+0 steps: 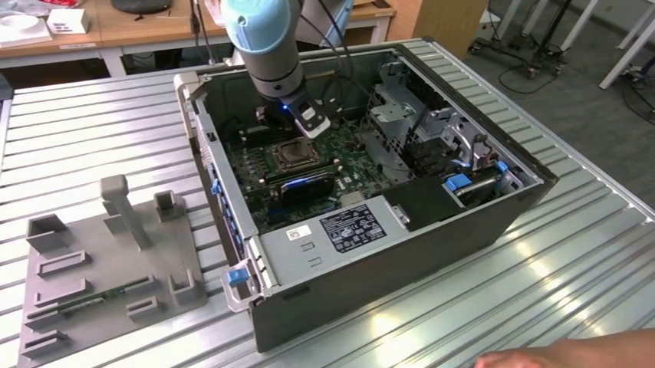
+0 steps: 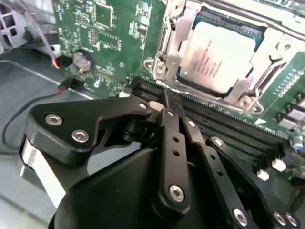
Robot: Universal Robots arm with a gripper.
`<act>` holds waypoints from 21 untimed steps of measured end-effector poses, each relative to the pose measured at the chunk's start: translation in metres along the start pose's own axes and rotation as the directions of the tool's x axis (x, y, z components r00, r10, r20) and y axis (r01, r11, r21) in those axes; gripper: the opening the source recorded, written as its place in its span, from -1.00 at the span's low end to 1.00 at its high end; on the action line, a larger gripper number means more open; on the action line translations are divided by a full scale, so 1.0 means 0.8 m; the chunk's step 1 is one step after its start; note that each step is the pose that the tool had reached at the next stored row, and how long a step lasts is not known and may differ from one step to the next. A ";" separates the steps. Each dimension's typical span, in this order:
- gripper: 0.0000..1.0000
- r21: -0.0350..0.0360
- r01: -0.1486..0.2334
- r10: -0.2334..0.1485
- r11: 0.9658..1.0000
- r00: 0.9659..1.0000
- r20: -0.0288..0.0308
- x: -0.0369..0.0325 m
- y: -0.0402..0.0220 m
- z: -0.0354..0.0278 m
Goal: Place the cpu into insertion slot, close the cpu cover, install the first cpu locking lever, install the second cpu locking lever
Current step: 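Install the first cpu locking lever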
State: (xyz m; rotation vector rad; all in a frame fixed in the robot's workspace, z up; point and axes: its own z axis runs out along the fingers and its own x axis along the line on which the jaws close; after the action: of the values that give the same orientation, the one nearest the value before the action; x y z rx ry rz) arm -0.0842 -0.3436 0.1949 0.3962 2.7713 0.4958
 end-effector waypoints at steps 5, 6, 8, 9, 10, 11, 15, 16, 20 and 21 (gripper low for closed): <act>-0.79 0.000 0.000 0.000 1.000 1.000 0.000 -0.0012 0.0019 -0.0044; -0.79 0.000 0.000 0.000 1.000 1.000 0.000 -0.0012 0.0019 -0.0044; -0.79 0.000 0.000 0.000 1.000 1.000 0.000 -0.0012 0.0019 -0.0045; -0.79 0.000 0.000 0.000 1.000 1.000 0.000 -0.0012 0.0018 -0.0045; -0.79 0.000 0.000 0.000 1.000 1.000 0.000 -0.0012 0.0018 -0.0045; -0.79 0.003 0.001 -0.001 1.000 1.000 0.000 -0.0012 0.0019 -0.0046; -0.79 0.077 0.014 -0.012 0.997 1.000 -0.018 -0.0012 0.0019 -0.0044; -0.79 0.097 0.017 -0.015 0.995 1.000 -0.025 -0.0012 0.0019 -0.0045; -0.79 0.173 0.026 -0.013 0.985 0.997 -0.074 -0.0011 0.0021 -0.0044; -0.79 0.187 0.027 -0.010 0.982 0.996 -0.089 -0.0011 0.0021 -0.0045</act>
State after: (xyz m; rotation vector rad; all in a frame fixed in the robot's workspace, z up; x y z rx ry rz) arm -0.0842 -0.3435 0.1989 0.3993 2.9144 0.2523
